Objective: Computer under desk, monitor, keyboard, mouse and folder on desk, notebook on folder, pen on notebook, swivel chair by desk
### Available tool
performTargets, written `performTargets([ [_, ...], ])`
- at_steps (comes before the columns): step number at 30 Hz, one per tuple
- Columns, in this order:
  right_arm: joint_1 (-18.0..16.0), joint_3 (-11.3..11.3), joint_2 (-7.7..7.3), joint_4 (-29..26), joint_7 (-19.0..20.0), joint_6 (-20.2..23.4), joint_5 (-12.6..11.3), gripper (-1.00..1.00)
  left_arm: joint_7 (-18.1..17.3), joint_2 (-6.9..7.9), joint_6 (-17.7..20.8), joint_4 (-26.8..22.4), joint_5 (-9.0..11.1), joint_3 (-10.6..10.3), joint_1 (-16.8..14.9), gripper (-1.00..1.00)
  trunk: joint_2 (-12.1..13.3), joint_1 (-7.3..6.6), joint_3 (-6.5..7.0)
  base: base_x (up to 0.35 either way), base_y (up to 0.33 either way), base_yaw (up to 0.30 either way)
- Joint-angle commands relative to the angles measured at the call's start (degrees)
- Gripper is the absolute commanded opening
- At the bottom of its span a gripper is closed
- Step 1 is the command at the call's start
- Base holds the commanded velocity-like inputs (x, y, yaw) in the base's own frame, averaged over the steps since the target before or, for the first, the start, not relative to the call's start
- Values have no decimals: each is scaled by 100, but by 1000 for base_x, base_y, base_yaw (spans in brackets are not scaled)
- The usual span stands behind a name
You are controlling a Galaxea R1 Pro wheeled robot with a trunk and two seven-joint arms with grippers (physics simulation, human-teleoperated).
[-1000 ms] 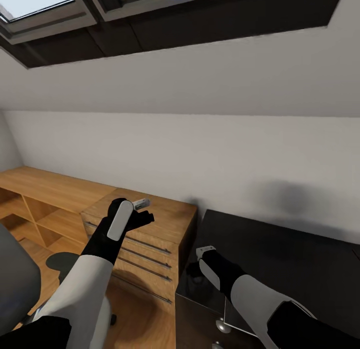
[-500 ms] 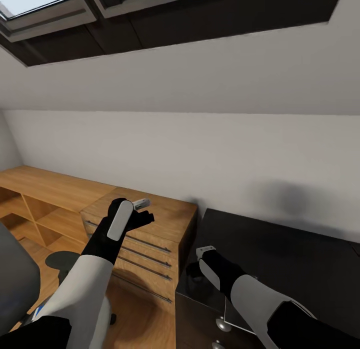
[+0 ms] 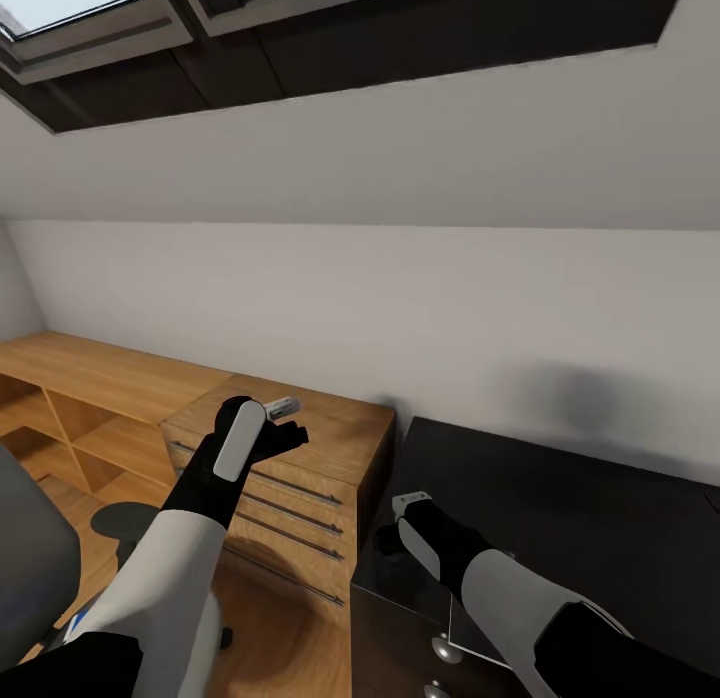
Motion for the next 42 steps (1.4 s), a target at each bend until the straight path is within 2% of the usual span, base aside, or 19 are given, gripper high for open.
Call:
performTargets([
  [1,-6,33,0,-5,-54,14,-68,-100,51,2,9,-5,61,-6,-5,100,-4,0,-7,0,0,0],
  [21,-6,25,0,-38,-47,11,-59,-100,16,3,16,-5,58,-64,-6,100,-4,0,-7,0,0,0],
  [29,-6,6,0,-138,-57,-3,-55,-100,8,3,16,22,58,-131,-4,100,317,-176,137,0,0,0],
  [38,-6,-51,0,-817,-109,21,-79,-100,8,37,25,325,58,-122,-6,100,678,-373,298,0,0,0],
  [39,-6,-49,-64,-919,-111,24,-93,-100,8,47,25,333,61,-124,-6,100,718,-395,316,0,0,0],
  [40,15,-48,-255,-1266,-114,42,-123,-100,8,60,25,342,61,-127,-6,100,758,-417,334,-99,0,0],
  [42,86,-51,-369,-1535,-115,53,-135,-100,8,64,25,349,61,-127,-6,100,838,-461,370,-199,0,0],
])
